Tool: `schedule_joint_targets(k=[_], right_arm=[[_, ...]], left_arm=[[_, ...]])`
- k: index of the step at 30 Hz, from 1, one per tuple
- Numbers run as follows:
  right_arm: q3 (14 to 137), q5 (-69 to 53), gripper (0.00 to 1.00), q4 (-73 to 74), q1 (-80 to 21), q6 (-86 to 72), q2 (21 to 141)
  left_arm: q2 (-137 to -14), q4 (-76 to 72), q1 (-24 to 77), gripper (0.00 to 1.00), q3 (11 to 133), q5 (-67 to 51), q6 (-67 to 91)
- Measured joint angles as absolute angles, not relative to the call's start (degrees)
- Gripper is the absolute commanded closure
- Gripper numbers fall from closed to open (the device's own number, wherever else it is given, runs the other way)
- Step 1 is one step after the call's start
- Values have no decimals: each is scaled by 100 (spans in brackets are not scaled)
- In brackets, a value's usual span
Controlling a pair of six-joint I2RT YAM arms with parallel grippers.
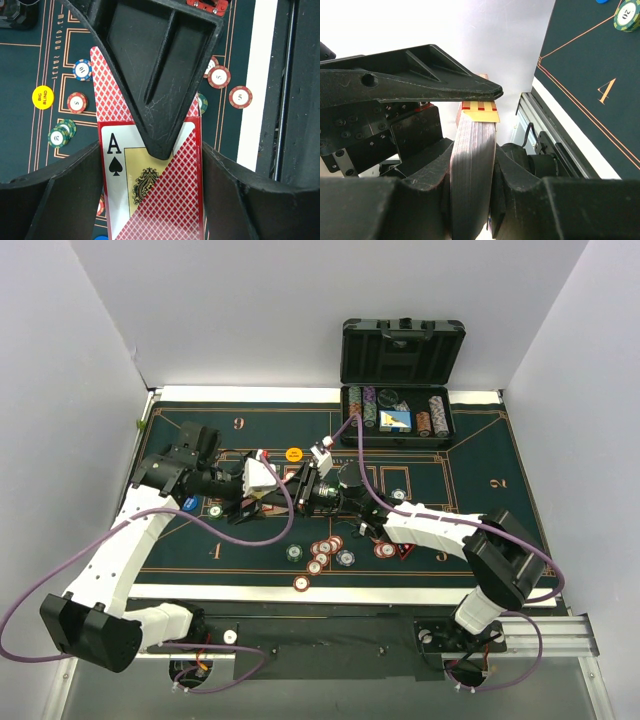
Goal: Distribute texas hold em gaming equipment
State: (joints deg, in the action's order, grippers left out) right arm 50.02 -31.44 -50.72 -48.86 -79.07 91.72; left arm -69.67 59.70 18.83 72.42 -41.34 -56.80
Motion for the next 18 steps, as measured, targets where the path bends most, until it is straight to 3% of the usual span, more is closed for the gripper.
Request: schedule_joint_targets(k=[2,6,7,15,18], right_arm=[[5004,-3144,100,-5070,-4888,-7907,9172],[5004,-3142,100,-5039,-4915,-7911,9172],[5004,-3142,100,-5035,-4919,-7918,9172],[5081,-3146,100,-5120,-4923,-7946,9172],[5081,-3146,100,-5120,-4923,-7946,9172]], left_arm=[[-6965,5942,1916,25,7242,-4086,-5601],[-6965,5909,1957,14,7242,-3981,-5443],[-6965,5911,1964,6,7242,-3944,-5408],[-6997,5909,1968,5,7236,-3820,-5251],[-6997,5900,1966,10,7212,-3820,-5251]])
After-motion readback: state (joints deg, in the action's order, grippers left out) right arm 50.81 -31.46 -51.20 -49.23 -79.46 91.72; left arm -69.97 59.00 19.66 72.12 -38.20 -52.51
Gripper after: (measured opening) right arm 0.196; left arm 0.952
